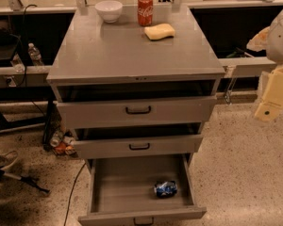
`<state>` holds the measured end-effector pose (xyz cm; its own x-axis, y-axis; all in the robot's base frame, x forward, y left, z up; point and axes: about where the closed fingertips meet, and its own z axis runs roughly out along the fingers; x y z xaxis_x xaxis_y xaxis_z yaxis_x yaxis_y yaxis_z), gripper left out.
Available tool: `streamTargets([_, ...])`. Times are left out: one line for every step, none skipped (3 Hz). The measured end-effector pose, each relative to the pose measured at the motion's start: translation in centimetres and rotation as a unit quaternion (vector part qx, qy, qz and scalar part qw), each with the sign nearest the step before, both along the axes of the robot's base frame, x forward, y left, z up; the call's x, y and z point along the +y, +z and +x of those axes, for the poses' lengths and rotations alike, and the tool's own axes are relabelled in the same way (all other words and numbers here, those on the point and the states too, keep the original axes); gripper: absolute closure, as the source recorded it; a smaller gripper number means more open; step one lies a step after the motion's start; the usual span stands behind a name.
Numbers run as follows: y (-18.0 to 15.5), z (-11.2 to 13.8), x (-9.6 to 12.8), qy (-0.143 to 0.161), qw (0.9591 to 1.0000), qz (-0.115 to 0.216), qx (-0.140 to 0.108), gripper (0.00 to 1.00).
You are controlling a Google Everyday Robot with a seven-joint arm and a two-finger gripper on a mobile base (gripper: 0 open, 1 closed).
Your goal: Pick pepsi can from bottom drawer and place on counter
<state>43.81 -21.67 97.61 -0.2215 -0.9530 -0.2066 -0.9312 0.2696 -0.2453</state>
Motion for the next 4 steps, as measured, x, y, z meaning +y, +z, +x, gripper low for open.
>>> streamTargets([0.0,0.0,0.0,0.0,1.0,0.0,0.0,0.0])
streamTargets([-2.7,-0.4,0.4,0.002,0.9998,0.014,0.011,0.0])
streamTargets([-7.5,-1.3,0.6,-0.003,0.9992,0.025,0.032,0.0])
streamTargets([-7.5,-1.3,0.6,-0.003,0.9992,0.025,0.032,0.0])
